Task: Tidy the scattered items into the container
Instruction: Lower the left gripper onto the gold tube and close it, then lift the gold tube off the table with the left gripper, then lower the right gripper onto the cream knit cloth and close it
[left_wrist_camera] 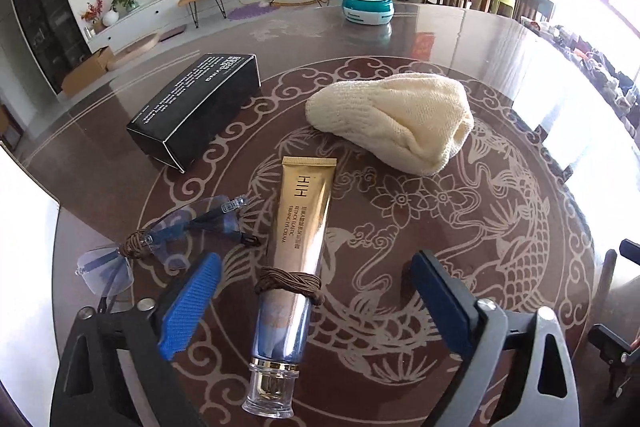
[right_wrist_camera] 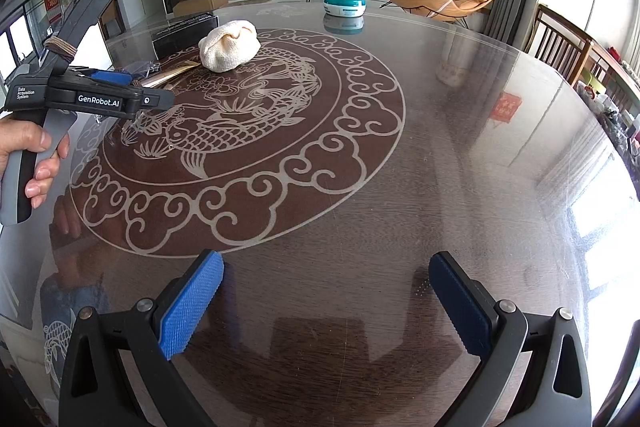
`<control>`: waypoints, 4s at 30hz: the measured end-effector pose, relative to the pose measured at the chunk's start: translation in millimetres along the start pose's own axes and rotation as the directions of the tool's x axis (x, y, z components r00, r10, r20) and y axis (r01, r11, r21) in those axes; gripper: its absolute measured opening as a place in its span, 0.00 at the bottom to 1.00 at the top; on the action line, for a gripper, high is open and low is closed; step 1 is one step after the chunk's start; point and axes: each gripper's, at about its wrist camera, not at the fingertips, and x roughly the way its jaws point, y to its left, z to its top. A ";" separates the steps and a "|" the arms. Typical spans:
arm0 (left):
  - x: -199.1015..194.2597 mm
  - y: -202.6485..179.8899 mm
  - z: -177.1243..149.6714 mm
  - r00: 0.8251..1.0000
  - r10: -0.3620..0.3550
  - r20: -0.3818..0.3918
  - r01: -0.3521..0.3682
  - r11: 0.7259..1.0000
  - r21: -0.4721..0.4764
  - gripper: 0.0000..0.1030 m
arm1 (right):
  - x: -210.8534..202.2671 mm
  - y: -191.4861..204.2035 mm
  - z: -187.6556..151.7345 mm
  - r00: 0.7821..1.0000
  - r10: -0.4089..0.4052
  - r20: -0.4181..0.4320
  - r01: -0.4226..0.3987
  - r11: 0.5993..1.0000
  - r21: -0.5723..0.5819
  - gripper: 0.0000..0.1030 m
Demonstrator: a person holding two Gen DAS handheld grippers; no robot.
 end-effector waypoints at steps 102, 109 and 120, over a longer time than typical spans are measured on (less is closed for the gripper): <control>-67.6 9.6 -132.5 0.985 0.171 0.023 -0.160 0.953 -0.259 0.95 | 10.0 34.1 45.0 0.979 0.202 -0.017 -0.202 0.979 -0.018 0.46; -67.8 10.0 -132.9 0.984 0.174 0.024 -0.162 0.952 -0.260 0.95 | -28.0 28.1 -15.4 0.987 0.151 0.059 -0.151 0.988 -0.002 0.83; -67.8 10.0 -133.3 0.984 0.175 0.024 -0.162 0.952 -0.261 0.95 | -16.5 21.9 -12.9 0.998 0.068 -0.004 -0.068 0.993 -0.099 0.90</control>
